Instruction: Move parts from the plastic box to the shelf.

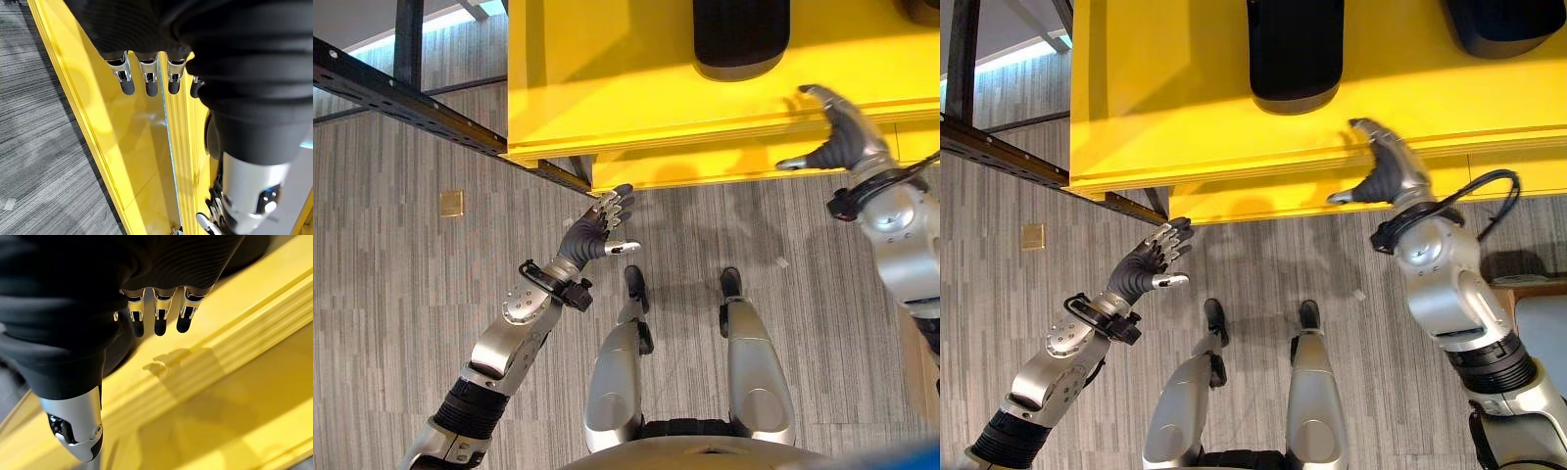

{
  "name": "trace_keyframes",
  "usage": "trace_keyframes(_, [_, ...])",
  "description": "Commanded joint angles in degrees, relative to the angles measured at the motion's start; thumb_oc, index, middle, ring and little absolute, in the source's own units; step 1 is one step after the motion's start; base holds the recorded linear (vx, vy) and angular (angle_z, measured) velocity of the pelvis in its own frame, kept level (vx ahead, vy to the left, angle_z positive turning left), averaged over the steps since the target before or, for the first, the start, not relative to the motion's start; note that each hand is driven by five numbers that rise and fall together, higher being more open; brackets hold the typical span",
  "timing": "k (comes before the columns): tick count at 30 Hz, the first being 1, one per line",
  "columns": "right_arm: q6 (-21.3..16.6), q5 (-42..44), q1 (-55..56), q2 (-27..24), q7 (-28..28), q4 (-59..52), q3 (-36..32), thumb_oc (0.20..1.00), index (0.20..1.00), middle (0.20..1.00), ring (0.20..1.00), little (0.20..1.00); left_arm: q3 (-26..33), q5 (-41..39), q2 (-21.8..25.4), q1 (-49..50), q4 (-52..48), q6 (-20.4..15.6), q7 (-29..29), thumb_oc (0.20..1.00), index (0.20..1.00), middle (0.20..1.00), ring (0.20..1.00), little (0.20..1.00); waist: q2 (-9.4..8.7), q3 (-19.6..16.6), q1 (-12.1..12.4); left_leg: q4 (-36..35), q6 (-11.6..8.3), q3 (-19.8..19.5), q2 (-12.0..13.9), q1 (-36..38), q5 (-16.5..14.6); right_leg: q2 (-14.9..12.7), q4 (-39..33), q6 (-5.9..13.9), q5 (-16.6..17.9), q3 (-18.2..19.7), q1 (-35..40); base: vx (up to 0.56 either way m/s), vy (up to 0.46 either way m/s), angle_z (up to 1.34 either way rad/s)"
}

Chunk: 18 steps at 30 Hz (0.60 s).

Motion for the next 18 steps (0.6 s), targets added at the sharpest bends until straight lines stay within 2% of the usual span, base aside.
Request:
trace_keyframes(1, [-5.0, -3.3, -2.8, 2.6, 0.9, -2.1, -0.4, 1.000, 1.000, 1.000, 1.000, 1.000, 0.8, 0.3, 1.8, 1.3, -3.8, -1.6, 1.6, 1.000, 1.000, 1.000, 1.000, 1.000, -3.82, -1.8, 0.3, 1.9, 0.80, -0.6, -1.5, 3.1, -7.6, 2.4, -5.8, 0.04, -0.4, -0.9, 5.5, -0.01, 0.009, 0.04])
trace_keyframes(6, [-7.8, -6.4, -5.9, 4.5, -0.7, -1.7, 4.9, 1.000, 1.000, 1.000, 1.000, 1.000, -0.2, 0.8, 1.7, -0.2, -3.3, -1.1, 2.3, 1.000, 1.000, 1.000, 1.000, 1.000, -4.00, -2.1, 1.9, 2.2, 1.48, -1.4, -2.3, 2.6, -7.8, 2.4, -6.8, 0.19, 0.0, -1.7, 6.1, -0.01, -0.003, 0.05])
trace_keyframes(9, [-7.3, -8.9, -11.8, 6.3, -3.5, 4.3, 8.9, 1.000, 1.000, 1.000, 1.000, 1.000, -1.0, 1.1, 1.8, -1.8, -2.3, -1.0, 2.1, 1.000, 1.000, 1.000, 1.000, 1.000, -3.51, -2.2, 3.7, 1.9, 1.71, -2.5, -3.1, 2.3, -7.5, 2.2, -7.6, 0.07, 0.2, -2.4, 6.5, -0.02, -0.031, 0.20])
trace_keyframes(14, [-7.9, -11.3, -13.7, 6.2, -5.4, 7.4, 9.0, 1.000, 1.000, 1.000, 1.000, 1.000, -1.1, 1.1, 1.8, -1.9, -1.7, -1.2, 1.3, 1.000, 1.000, 1.000, 1.000, 1.000, -3.17, -2.1, 4.1, 1.9, 1.76, -2.9, -3.4, 2.1, -7.4, 2.1, -7.5, -0.02, 0.3, -2.7, 6.4, 0.00, -0.011, 0.03])
trace_keyframes(18, [-5.8, -12.3, -15.0, 5.8, -6.1, 9.9, 8.2, 1.000, 1.000, 1.000, 1.000, 1.000, -1.0, 1.0, 1.6, -1.8, -1.8, -1.0, 0.9, 1.000, 1.000, 1.000, 1.000, 1.000, -2.94, -2.2, 4.2, 1.8, 1.65, -3.0, -3.5, 2.3, -7.4, 2.0, -7.3, -0.04, 0.2, -2.6, 6.4, 0.00, 0.000, 0.00])
